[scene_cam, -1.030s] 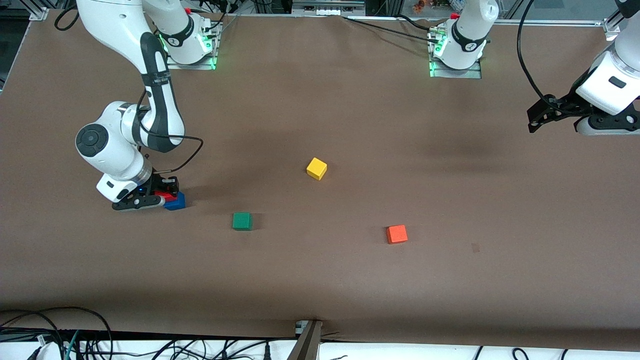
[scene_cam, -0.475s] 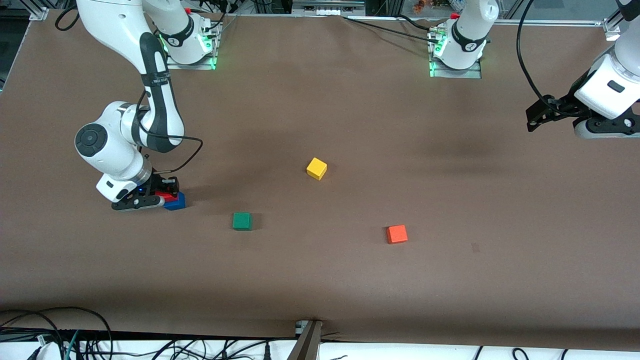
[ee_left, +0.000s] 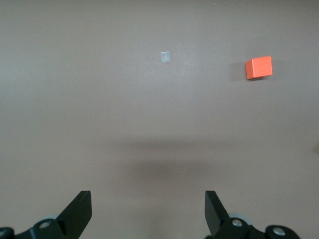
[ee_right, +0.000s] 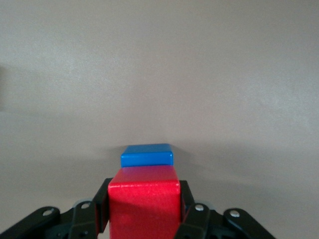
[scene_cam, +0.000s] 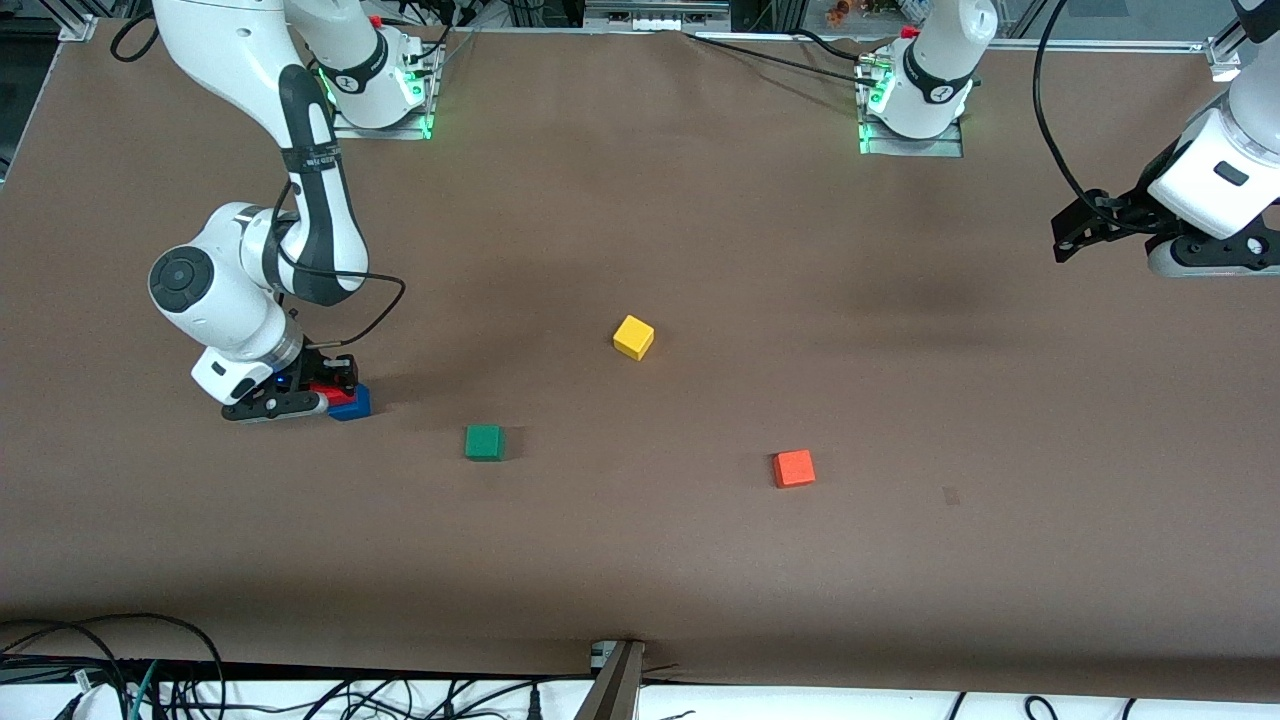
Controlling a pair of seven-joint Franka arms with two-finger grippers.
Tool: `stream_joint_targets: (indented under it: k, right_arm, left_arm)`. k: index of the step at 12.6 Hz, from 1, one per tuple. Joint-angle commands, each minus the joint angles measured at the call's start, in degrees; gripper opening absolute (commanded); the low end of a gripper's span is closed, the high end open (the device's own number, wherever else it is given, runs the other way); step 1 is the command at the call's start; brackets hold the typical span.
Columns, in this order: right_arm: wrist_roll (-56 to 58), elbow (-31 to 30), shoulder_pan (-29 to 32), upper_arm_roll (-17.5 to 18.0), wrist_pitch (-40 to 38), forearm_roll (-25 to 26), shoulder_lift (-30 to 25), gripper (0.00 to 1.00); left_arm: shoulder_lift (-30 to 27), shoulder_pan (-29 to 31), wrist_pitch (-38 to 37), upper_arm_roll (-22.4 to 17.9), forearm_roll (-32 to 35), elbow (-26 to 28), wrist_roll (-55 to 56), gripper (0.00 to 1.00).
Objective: Pass red block to right arm, stack on blue
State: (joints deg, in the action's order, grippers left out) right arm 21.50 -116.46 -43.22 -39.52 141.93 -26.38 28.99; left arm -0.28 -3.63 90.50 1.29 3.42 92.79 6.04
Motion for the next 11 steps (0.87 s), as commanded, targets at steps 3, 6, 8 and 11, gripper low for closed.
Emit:
stream_joint_targets:
  k: [3,6,8,11]
  right_arm:
    - [1.6,1.0,0.2,0.0,0.8,-1.4,0.8,0.13]
    - [1.6,1.0,0.2,0.1,1.2,-1.8,1.2,0.14]
    - [1.5,1.4,0.2,0.1,1.2,-2.1,1.6,0.82]
    - [1.7,3.4,0.2,0.0,0.0,-2.3,1.6,1.00]
  left_arm:
    - [0.5,-0.7,-2.5,-0.6,-0.4,-1.9,0.5,1.00]
    - [0.5,-0.7,-3.0,-0.6,-0.5,-1.8,0.5,1.00]
    - [0.5,-0.7,-3.0,-0.6,-0.4,-1.8,0.4,1.00]
    - [0.5,-0.8,-3.5,-0.4,-0.3,-1.8,0.4,1.00]
